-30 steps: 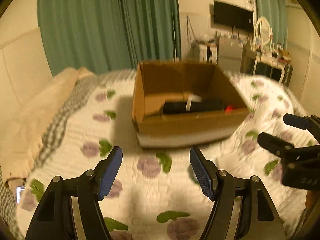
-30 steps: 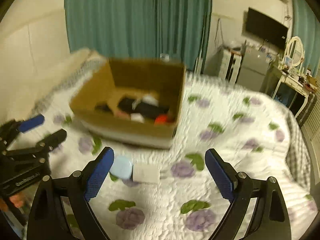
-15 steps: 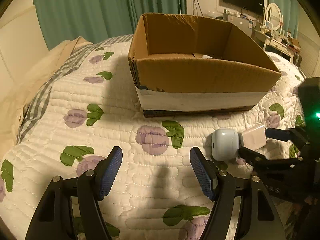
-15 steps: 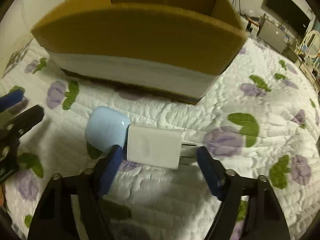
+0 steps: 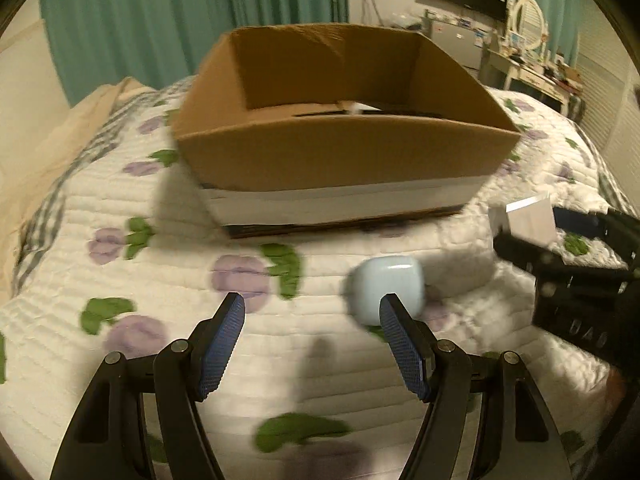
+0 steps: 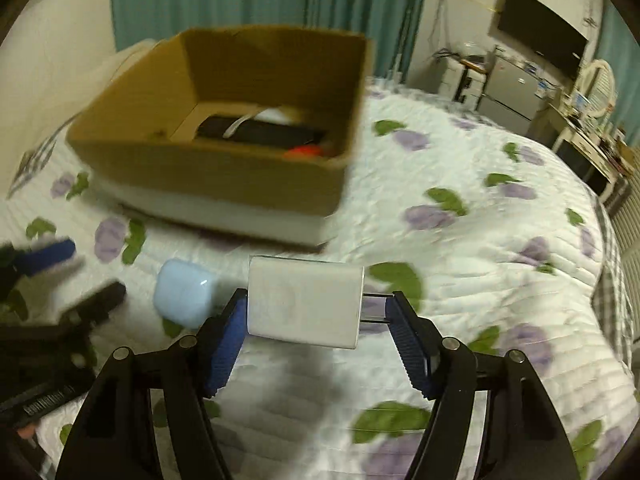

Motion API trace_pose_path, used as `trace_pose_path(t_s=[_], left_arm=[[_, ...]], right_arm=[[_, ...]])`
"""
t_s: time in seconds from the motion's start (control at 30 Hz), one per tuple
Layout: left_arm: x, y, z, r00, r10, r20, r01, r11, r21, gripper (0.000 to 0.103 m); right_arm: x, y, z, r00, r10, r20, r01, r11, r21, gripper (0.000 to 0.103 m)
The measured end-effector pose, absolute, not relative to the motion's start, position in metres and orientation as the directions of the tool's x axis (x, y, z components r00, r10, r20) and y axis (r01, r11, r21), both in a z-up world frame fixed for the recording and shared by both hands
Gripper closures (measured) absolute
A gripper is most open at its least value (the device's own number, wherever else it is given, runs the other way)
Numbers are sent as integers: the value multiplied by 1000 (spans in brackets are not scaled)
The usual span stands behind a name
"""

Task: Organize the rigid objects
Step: 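Grasp the white charger with the right gripper while the left grasps the blue earbud case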

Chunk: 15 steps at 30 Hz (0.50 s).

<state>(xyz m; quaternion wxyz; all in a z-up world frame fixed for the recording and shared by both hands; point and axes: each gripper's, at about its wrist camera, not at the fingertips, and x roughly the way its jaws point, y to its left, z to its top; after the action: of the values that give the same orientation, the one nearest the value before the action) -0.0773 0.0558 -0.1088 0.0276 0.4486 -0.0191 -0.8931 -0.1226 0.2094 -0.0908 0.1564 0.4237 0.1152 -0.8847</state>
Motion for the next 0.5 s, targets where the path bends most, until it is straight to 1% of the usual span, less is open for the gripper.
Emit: trace_pose_path(t_s=[0.2,0.37,0.5], left_arm=[[-96,88,-127,-544,-25,-839,-41,-998,56,30],[-115,96,-147,-480,-36,-876,-35,-998,60,30],[-125,98,-157,-461,-55,-886,-23,-997,74,30]], right_arm=[[-133,231,-87,-594,-182,-784,318,-948,-21,34],[-136,230,-91,-578,-187,-794,314,-949,-5,34],[-138,227,-93,-574,-186,-797,318,-948,-8,34]])
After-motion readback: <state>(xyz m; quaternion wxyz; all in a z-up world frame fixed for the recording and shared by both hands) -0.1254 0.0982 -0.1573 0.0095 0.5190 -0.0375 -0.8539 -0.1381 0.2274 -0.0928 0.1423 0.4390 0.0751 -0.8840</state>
